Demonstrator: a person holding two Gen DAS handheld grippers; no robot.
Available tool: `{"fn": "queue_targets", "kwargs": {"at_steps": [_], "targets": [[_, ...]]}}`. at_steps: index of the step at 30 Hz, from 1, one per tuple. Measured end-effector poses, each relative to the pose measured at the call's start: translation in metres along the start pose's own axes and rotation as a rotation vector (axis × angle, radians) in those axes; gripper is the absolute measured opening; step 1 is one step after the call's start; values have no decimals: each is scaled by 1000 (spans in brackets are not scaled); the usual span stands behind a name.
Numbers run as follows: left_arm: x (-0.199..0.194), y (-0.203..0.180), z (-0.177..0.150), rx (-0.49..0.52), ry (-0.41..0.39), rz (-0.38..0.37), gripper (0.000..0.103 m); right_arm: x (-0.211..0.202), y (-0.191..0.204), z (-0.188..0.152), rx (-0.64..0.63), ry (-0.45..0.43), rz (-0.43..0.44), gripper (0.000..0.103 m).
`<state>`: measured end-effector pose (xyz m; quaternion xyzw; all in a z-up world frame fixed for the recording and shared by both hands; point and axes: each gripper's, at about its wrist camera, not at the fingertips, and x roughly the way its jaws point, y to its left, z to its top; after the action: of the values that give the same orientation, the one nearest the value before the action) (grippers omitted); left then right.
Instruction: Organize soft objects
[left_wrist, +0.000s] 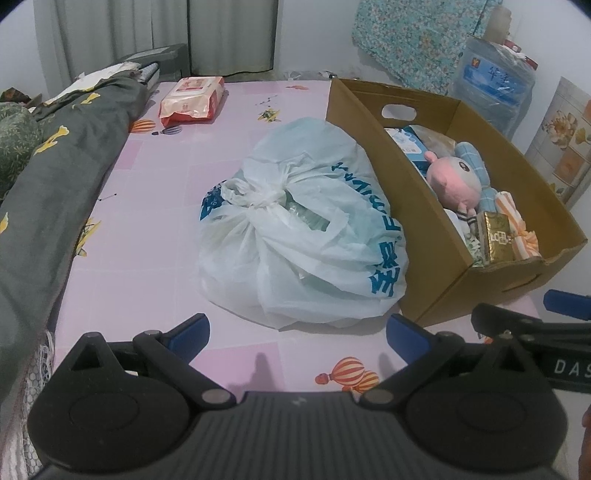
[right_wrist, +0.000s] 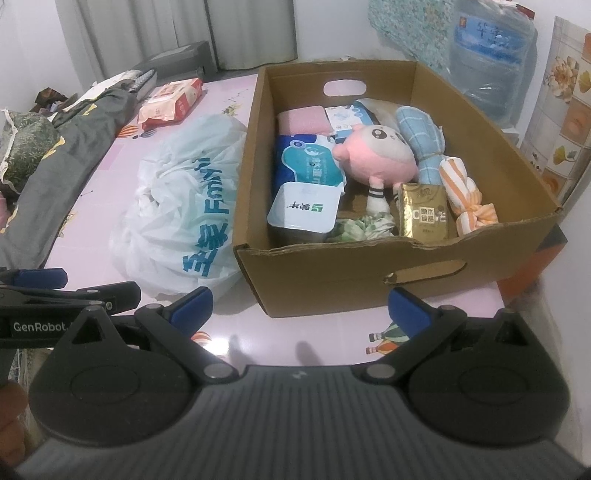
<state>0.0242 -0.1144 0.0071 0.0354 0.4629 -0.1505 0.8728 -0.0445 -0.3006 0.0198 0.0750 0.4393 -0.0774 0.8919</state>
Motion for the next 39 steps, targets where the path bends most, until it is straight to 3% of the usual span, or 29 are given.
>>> {"fn": "queue_targets", "kwargs": {"at_steps": [39], "targets": [[-2,2,0,-6,-4,8,102,0,3,0,-1,-2,1,102]]}}
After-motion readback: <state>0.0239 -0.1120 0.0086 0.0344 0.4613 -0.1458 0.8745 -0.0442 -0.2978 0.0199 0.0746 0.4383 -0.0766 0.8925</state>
